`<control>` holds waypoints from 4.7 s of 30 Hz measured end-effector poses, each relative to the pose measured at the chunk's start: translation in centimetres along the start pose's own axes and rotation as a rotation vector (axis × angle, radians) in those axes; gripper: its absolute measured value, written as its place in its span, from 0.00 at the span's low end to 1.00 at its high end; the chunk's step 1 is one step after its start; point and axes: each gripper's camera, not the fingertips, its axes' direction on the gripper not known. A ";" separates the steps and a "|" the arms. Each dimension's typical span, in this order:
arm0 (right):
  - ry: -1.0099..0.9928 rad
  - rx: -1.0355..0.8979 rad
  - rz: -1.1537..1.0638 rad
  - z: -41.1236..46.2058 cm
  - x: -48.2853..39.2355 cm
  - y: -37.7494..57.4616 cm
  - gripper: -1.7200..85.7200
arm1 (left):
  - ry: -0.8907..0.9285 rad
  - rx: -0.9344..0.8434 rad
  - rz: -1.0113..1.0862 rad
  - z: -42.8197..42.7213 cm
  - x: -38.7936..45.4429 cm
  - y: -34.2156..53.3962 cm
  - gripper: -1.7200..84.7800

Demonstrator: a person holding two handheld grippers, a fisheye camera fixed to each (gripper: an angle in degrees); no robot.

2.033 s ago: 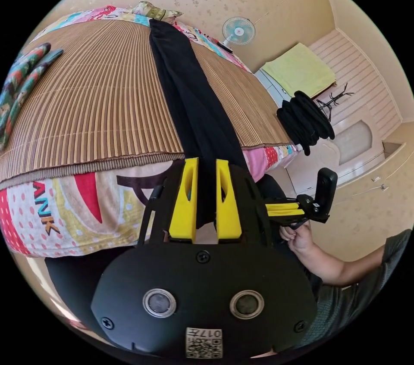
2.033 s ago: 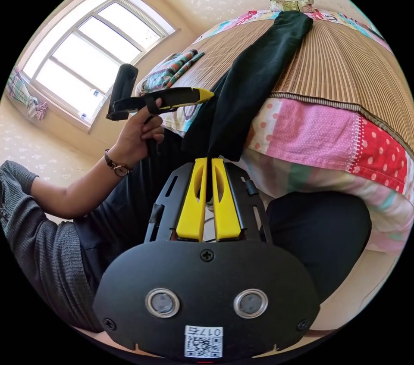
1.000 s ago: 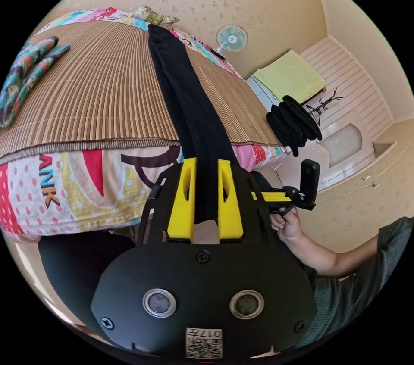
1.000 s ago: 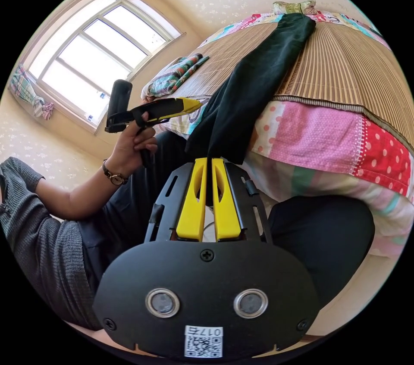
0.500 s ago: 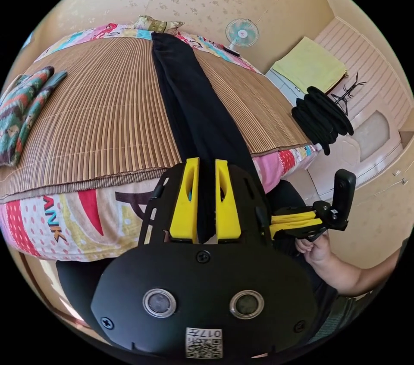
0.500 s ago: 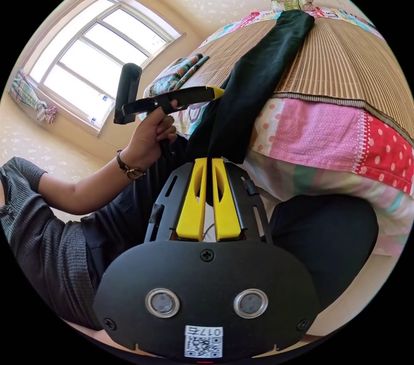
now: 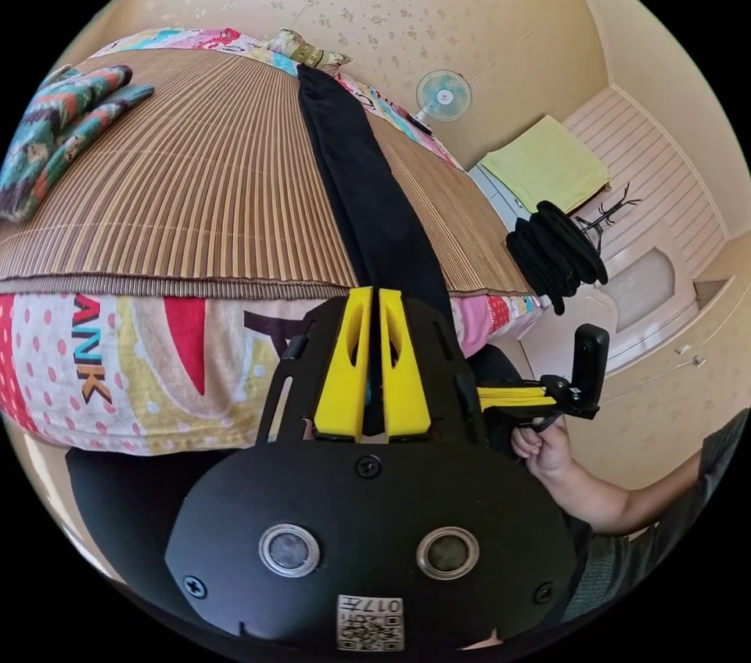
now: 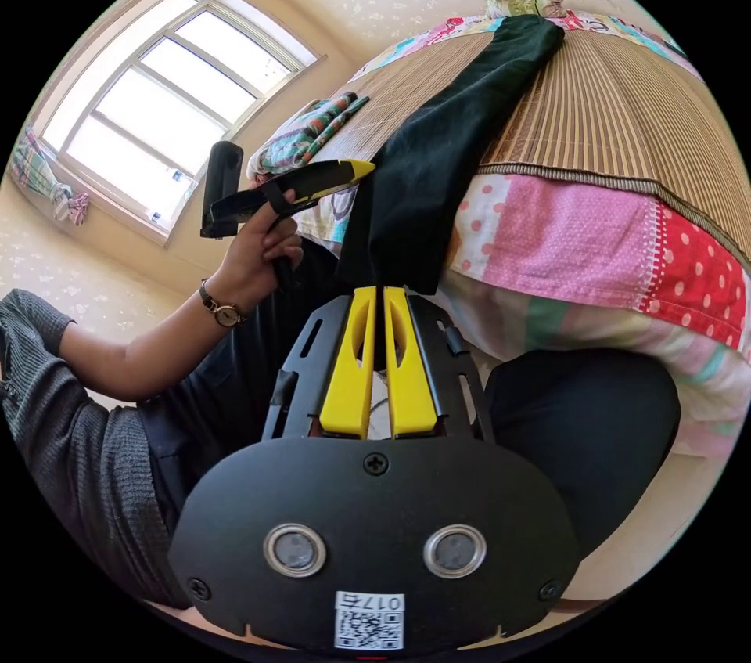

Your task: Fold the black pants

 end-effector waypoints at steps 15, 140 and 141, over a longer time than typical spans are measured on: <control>-0.120 0.003 0.333 1.2 5.8 -1.7 0.18 | -0.117 -0.337 0.111 2.3 1.8 2.8 0.11; -0.686 0.297 0.090 -15.1 4.7 -16.8 0.03 | 0.373 -0.426 -0.147 7.4 -4.9 -8.7 0.17; -0.696 0.278 0.069 -15.3 3.8 -15.9 0.03 | 0.409 -0.481 -0.145 8.7 -4.9 -8.8 0.19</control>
